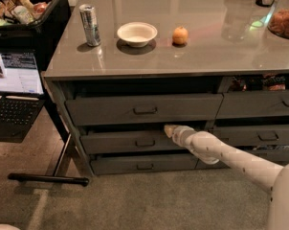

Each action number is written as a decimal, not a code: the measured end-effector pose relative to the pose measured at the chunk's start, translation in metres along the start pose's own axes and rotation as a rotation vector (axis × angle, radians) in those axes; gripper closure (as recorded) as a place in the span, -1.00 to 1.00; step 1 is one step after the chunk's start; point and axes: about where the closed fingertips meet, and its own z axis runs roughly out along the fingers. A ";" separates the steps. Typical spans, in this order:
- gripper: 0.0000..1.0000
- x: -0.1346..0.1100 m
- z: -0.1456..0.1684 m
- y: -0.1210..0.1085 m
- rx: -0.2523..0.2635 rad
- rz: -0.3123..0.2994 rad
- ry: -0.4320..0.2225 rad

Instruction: Open middle drawer

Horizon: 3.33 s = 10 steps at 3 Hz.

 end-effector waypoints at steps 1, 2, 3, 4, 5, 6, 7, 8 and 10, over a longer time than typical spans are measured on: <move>1.00 0.002 -0.002 0.002 -0.010 -0.006 0.006; 1.00 0.000 -0.001 0.003 -0.011 -0.006 0.007; 1.00 0.003 -0.002 0.005 -0.028 -0.012 0.022; 1.00 0.001 -0.001 0.006 -0.028 -0.012 0.022; 1.00 0.002 -0.001 0.009 -0.049 -0.020 0.039; 1.00 0.002 -0.001 0.009 -0.049 -0.020 0.039; 1.00 -0.001 0.006 0.014 -0.091 -0.034 0.033; 1.00 -0.004 0.015 0.033 -0.160 -0.087 0.107; 1.00 0.018 0.011 0.033 -0.190 -0.134 0.254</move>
Offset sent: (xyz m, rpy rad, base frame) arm -0.1758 0.0340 -0.0483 0.0809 0.3452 0.6385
